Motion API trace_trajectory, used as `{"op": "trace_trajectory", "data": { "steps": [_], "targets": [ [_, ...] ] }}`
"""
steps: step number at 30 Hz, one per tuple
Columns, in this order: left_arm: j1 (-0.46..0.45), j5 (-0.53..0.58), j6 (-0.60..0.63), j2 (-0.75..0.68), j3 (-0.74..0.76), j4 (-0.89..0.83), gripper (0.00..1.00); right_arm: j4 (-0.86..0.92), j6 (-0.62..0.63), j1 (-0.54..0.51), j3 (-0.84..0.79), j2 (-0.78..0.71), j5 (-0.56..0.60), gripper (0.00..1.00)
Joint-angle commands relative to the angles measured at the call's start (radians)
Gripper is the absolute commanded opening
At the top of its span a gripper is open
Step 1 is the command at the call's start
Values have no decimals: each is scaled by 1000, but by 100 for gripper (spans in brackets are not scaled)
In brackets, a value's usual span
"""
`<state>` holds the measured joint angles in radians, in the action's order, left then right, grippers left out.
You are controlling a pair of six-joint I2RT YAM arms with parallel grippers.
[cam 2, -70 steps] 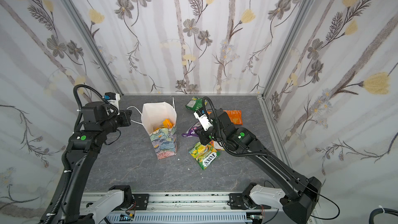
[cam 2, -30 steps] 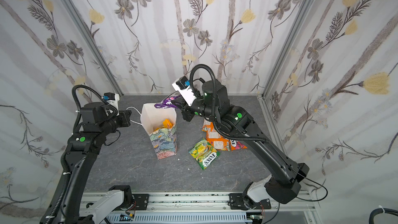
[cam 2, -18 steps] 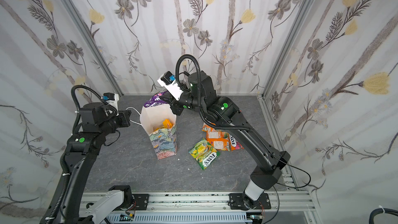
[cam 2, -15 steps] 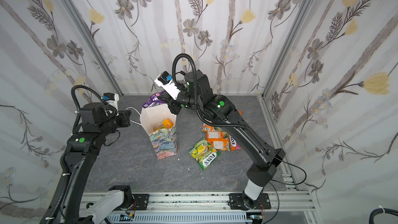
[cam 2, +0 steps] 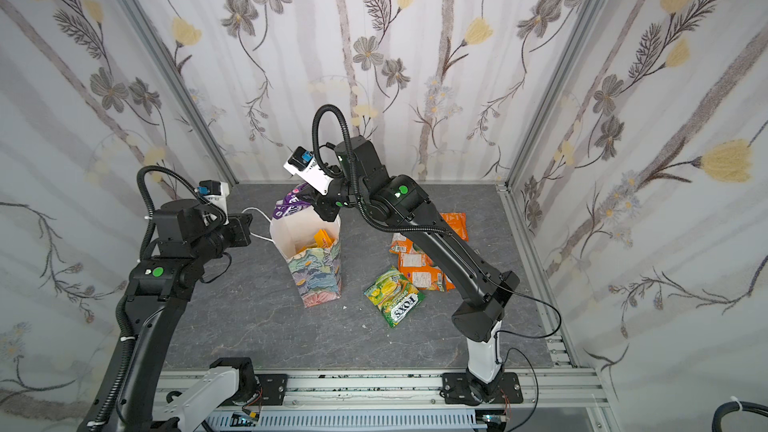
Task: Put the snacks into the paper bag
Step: 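Carry the purple candy bag with the right gripper over the paper bag, then lower the purple candy bag into the paper bag with the right gripper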
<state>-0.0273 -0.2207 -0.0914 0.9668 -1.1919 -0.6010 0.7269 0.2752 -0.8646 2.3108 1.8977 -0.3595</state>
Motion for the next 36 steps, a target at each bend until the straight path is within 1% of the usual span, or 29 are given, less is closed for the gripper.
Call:
{"op": "trace_trajectory", "data": {
  "steps": [1, 6, 10, 17, 24, 29, 36],
  "targets": [
    [-1, 11, 13, -2, 3, 20, 0, 36, 52, -1, 34, 25, -1, 0],
    [-1, 16, 13, 0, 2, 18, 0, 83, 98, -4, 55, 70, 22, 0],
    [0, 17, 16, 3, -5, 17, 1, 94, 123, -19, 55, 89, 75, 0],
    [0, 13, 15, 15, -2, 20, 0, 121, 165, -72, 58, 122, 201, 0],
    [-1, 14, 16, 13, -2, 21, 0, 139, 187, -80, 61, 155, 264, 0],
    [1, 17, 16, 9, 5, 24, 1, 177, 195, -92, 84, 184, 292, 0],
    [-1, 10, 16, 19, -2, 25, 1, 225, 219, -132, 85, 205, 287, 0]
  ]
}}
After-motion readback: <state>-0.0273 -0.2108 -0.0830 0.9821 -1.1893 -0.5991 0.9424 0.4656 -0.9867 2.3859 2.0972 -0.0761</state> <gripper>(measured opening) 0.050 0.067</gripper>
